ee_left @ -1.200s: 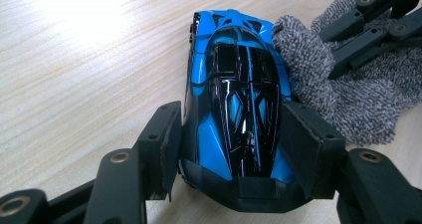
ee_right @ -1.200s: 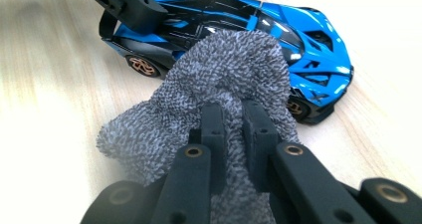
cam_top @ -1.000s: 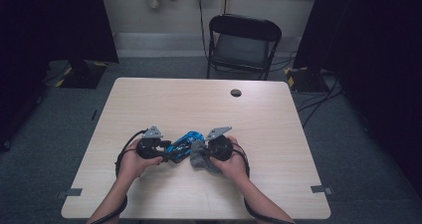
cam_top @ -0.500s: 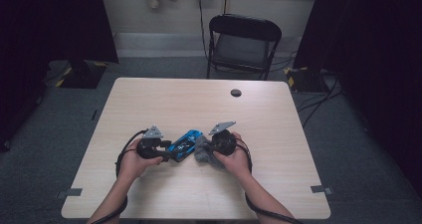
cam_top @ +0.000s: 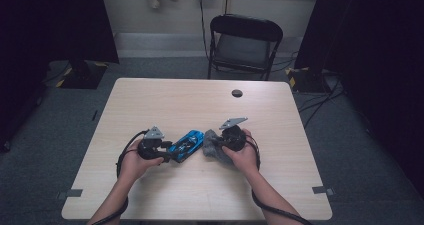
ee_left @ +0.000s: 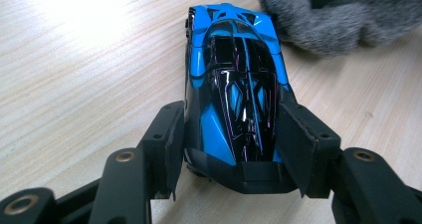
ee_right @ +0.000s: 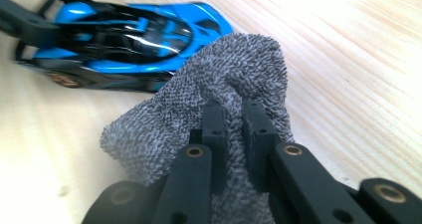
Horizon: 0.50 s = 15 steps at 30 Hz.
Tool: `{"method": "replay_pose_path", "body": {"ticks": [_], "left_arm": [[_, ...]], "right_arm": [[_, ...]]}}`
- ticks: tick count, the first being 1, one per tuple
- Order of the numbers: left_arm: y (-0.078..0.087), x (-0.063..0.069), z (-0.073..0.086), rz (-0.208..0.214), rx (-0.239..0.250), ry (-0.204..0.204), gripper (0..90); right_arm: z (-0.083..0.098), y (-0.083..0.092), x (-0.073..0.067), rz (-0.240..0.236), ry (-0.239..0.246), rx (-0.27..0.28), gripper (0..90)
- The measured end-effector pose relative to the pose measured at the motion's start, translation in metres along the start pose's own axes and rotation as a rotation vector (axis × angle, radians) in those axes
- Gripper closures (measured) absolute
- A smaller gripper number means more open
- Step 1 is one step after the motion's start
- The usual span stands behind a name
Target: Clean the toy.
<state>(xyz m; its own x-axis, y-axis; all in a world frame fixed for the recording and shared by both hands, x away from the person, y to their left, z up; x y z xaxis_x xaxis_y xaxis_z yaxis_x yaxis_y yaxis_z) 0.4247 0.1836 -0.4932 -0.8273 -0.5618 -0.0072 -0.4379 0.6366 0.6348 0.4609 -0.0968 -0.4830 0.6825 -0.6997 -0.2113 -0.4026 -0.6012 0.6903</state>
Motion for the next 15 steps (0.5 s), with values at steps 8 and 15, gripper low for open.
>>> {"method": "replay_pose_path", "body": {"ticks": [8,15], "left_arm": [[0.0,0.0,0.0,-0.003,0.002,0.002,45.8],[0.0,0.0,0.001,-0.002,0.003,0.01,46.2]], "right_arm": [[0.007,0.012,-0.04,-0.113,0.079,0.009,82.8],[0.014,-0.001,-0.085,-0.215,0.168,-0.033,82.7]]}}
Point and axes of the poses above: each handheld gripper's, and its own axes: y roughly backward along the jaws, z roughly out of its underside, x roughly to its right, the point moved 2 cm from there along -y, roughly forward along the jaws, and after that the axes turned 11 degrees about -y, right-handed, at the moved point
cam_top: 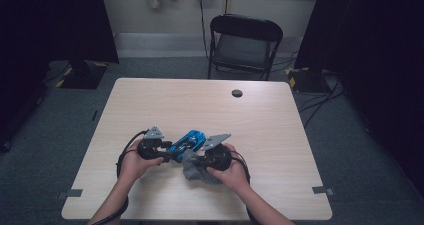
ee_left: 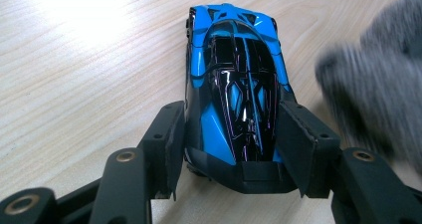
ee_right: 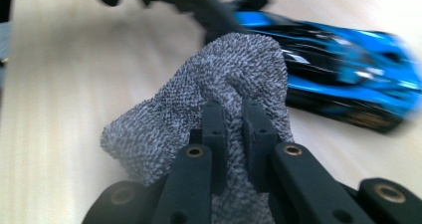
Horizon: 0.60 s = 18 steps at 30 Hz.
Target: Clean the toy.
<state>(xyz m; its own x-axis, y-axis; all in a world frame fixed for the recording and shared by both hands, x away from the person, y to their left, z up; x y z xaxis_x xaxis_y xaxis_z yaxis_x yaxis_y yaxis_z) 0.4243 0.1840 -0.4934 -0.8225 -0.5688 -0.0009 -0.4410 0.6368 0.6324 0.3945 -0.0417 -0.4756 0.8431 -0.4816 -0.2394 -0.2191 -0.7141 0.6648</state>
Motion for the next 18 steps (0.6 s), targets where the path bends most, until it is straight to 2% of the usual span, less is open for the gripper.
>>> {"method": "replay_pose_path", "body": {"ticks": [3,7,18], "left_arm": [[0.0,0.0,0.0,0.001,0.0,0.0,46.4],[0.0,0.0,0.001,0.003,0.004,0.002,46.5],[0.001,0.0,0.001,0.002,0.003,-0.004,46.8]], "right_arm": [[-0.001,-0.016,-0.008,-0.013,0.021,-0.026,82.7],[-0.001,-0.028,-0.005,-0.014,0.002,-0.029,82.7],[-0.003,-0.026,0.009,0.018,-0.008,-0.033,82.6]]}}
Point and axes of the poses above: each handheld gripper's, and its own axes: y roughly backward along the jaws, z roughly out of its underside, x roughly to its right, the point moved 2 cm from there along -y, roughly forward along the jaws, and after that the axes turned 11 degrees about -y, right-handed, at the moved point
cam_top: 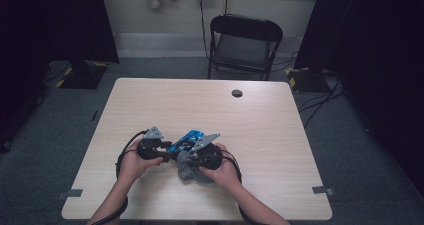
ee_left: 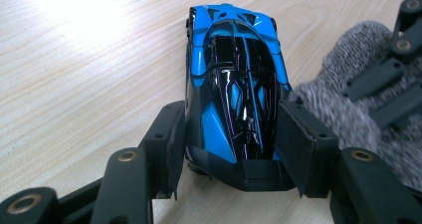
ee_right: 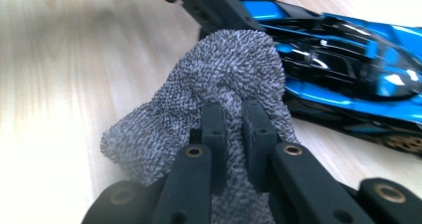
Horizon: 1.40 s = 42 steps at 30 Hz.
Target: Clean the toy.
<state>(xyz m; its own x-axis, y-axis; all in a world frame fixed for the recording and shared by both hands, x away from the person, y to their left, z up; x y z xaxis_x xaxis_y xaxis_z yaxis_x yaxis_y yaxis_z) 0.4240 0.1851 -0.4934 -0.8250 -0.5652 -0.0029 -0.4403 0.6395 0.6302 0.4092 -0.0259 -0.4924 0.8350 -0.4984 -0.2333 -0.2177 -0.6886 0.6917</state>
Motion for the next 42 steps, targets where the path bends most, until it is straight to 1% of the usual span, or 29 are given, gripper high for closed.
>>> {"method": "replay_pose_path", "body": {"ticks": [1,6,10,15,18,19,20,21,22,26,31,33,34,38,42], "left_arm": [[0.0,0.0,0.0,-0.001,0.0,-0.001,46.8],[0.0,0.0,0.0,-0.001,-0.002,0.0,46.9],[0.0,0.0,0.0,-0.003,-0.005,-0.005,46.9],[0.001,0.0,0.0,-0.003,-0.005,-0.005,47.1],[0.001,0.0,0.0,-0.002,-0.004,-0.004,47.4],[0.002,0.0,-0.001,-0.011,0.001,-0.003,48.2],[0.004,-0.002,-0.001,-0.023,-0.001,-0.015,56.0],[0.004,-0.002,0.0,-0.017,-0.001,-0.015,56.2],[0.004,-0.002,0.0,-0.02,0.002,-0.025,56.2],[0.002,-0.002,-0.001,-0.024,0.009,-0.024,56.1],[0.002,-0.002,-0.001,-0.017,0.009,-0.016,56.2],[0.002,-0.003,-0.001,-0.017,0.009,-0.01,56.1],[0.002,-0.003,-0.001,-0.016,0.008,-0.007,56.1],[0.002,-0.003,-0.001,-0.016,0.006,-0.013,56.1],[0.003,-0.002,-0.002,-0.018,-0.003,-0.013,56.1]], "right_arm": [[0.0,0.001,0.003,0.007,-0.001,0.002,82.6],[0.002,0.008,0.019,0.043,-0.04,0.015,82.6],[0.002,0.012,0.031,0.054,-0.066,0.022,82.6],[0.003,0.019,0.044,0.092,-0.077,0.017,82.6],[0.004,0.021,0.05,0.097,-0.095,0.027,82.5],[0.004,0.022,0.051,0.103,-0.097,0.026,82.5],[0.004,0.022,0.052,0.106,-0.092,0.026,82.5],[0.004,0.022,0.052,0.111,-0.092,0.028,82.5],[0.004,0.023,0.054,0.113,-0.096,0.026,82.5],[0.004,0.024,0.058,0.119,-0.103,0.028,82.6],[0.004,0.027,0.063,0.13,-0.109,0.029,82.5],[0.005,0.028,0.066,0.141,-0.115,0.031,82.4],[0.006,0.03,0.069,0.155,-0.123,0.033,82.4],[0.007,0.033,0.076,0.169,-0.142,0.045,82.4],[0.005,0.031,0.077,0.196,-0.14,0.039,82.4]]}}
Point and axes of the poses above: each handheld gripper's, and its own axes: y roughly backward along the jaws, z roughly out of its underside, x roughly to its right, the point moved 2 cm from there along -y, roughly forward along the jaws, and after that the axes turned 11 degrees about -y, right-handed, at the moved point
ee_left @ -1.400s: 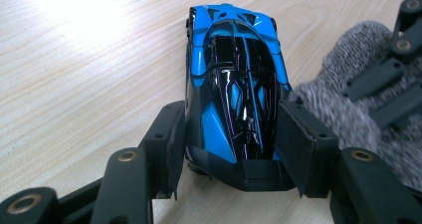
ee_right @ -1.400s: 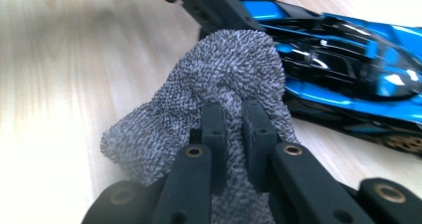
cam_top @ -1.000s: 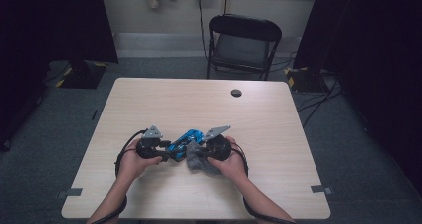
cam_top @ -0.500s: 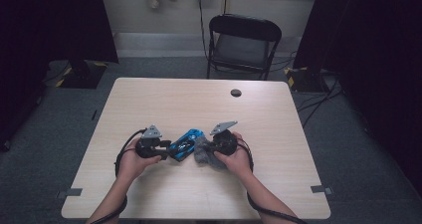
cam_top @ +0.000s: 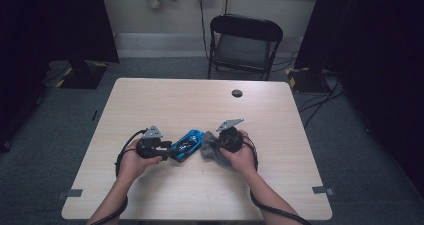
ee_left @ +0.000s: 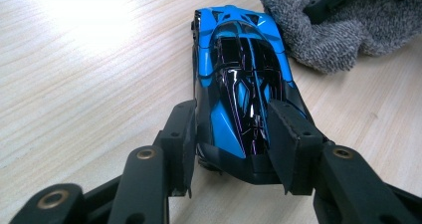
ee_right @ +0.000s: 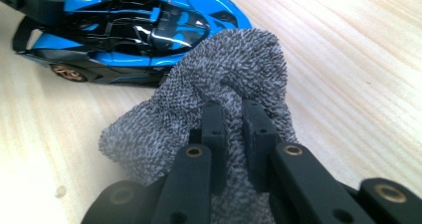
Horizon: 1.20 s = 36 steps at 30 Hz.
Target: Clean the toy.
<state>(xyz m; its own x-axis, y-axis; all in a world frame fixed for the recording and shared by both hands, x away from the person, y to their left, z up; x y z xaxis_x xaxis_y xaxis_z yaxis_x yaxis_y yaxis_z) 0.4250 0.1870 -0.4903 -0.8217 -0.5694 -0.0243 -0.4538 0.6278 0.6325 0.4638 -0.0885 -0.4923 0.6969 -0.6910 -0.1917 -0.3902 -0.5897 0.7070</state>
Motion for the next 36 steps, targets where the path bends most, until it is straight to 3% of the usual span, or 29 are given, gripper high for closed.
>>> {"method": "replay_pose_path", "body": {"ticks": [4,9,13,21,24,30,36], "left_arm": [[0.0,0.0,0.0,0.0,0.002,0.0,56.1],[0.0,0.0,0.0,-0.001,0.001,-0.004,56.1],[0.0,0.0,0.0,-0.006,-0.003,-0.007,56.0],[-0.001,0.001,-0.001,-0.011,-0.001,-0.009,56.0],[0.0,0.001,-0.001,-0.013,-0.005,-0.013,56.0],[0.0,0.0,-0.001,-0.012,-0.008,-0.015,56.0],[0.0,0.001,-0.001,-0.009,-0.007,-0.013,56.0]], "right_arm": [[-0.002,0.0,0.002,0.019,-0.005,-0.002,82.4],[0.001,0.006,0.001,0.01,0.003,0.004,82.5],[0.001,0.015,-0.005,-0.027,0.028,0.019,82.5],[0.008,0.027,-0.036,-0.131,0.103,0.022,82.5],[0.01,0.022,-0.052,-0.181,0.133,0.009,82.4],[0.01,0.002,-0.077,-0.234,0.184,-0.028,82.3],[0.008,-0.014,-0.079,-0.234,0.178,-0.044,82.2]]}}
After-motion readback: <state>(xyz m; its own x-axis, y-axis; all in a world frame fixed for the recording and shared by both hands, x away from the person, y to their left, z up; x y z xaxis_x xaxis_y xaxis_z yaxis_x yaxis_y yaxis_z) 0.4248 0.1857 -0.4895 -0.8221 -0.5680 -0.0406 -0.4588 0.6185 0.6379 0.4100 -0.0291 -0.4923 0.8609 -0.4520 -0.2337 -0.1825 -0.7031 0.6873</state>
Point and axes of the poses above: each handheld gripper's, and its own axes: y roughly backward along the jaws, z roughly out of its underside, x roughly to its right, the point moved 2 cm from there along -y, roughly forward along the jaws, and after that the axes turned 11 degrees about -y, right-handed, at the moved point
